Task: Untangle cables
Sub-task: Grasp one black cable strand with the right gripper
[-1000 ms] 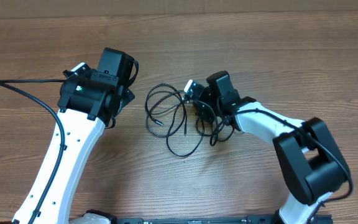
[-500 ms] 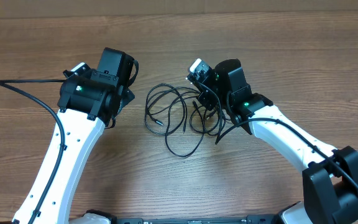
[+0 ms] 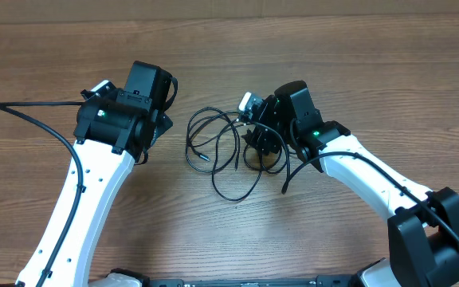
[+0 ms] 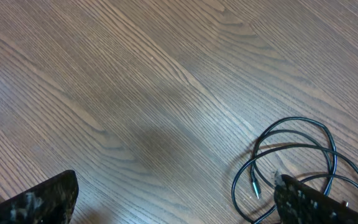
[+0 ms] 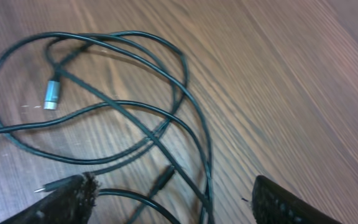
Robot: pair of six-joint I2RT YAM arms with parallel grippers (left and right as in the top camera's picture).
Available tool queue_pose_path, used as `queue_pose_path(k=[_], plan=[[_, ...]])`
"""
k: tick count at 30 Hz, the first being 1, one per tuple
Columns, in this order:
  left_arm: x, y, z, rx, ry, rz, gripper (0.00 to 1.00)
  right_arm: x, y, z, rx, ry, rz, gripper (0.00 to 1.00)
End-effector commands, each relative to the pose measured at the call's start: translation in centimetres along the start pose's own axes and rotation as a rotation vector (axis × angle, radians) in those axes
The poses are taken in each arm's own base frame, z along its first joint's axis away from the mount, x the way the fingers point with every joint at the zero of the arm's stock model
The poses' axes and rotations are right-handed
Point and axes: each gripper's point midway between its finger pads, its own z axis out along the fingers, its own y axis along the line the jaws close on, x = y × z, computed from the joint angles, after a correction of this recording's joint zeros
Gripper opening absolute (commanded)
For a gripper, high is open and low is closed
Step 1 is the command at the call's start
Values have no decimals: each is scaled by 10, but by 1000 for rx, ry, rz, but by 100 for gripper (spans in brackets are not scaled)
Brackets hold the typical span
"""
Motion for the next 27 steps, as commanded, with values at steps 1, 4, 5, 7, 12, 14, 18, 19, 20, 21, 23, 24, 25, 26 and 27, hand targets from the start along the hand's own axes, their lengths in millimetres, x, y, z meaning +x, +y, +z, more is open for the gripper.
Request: queue_pose_path(k=[1,4,5,7,12,14,18,19,20,21,23,24,25,26,27], plan=[[-8,2,-4,-2,-29,-5,100,-5,9,9,-69,-41,-61,80],[-8,2,-4,-2,-29,-5,99,3,11,24,-80,-32,-90,80],[-8,2,-4,-2,-29,-5,99,6,11,30,-81,-30,-96,80],[-8,2,-4,-2,-29,-5,100,9,10,40,-81,-31,-99,79],[-8,2,-4,-2,-29,-5,100,16,10,54,-81,-31,-98,76],[-8,2,-4,-2,-30,-5,100,16,9,57,-77,-34,-100,70],[-8,2,-4,-2,-30,-5,100,21,-16,60,52,10,-91,4],[-8,2,-4,-2,-30,-5,100,21,-25,59,98,24,-70,4],[-8,2,-4,-2,-30,-5,100,23,-34,57,146,41,-48,4],[-8,2,-4,-2,-30,-5,100,23,-41,55,181,54,-30,4],[-8,2,-4,-2,-30,-5,100,20,-57,47,262,71,32,4],[-8,2,-4,-1,-30,-6,100,17,-68,41,315,71,80,4],[-8,2,-4,-2,-30,-5,100,12,-77,34,361,67,122,4],[-8,2,-4,-1,-30,-6,100,6,-89,24,419,54,175,4],[-8,2,-4,-2,-30,-5,100,0,-97,16,460,42,206,4]])
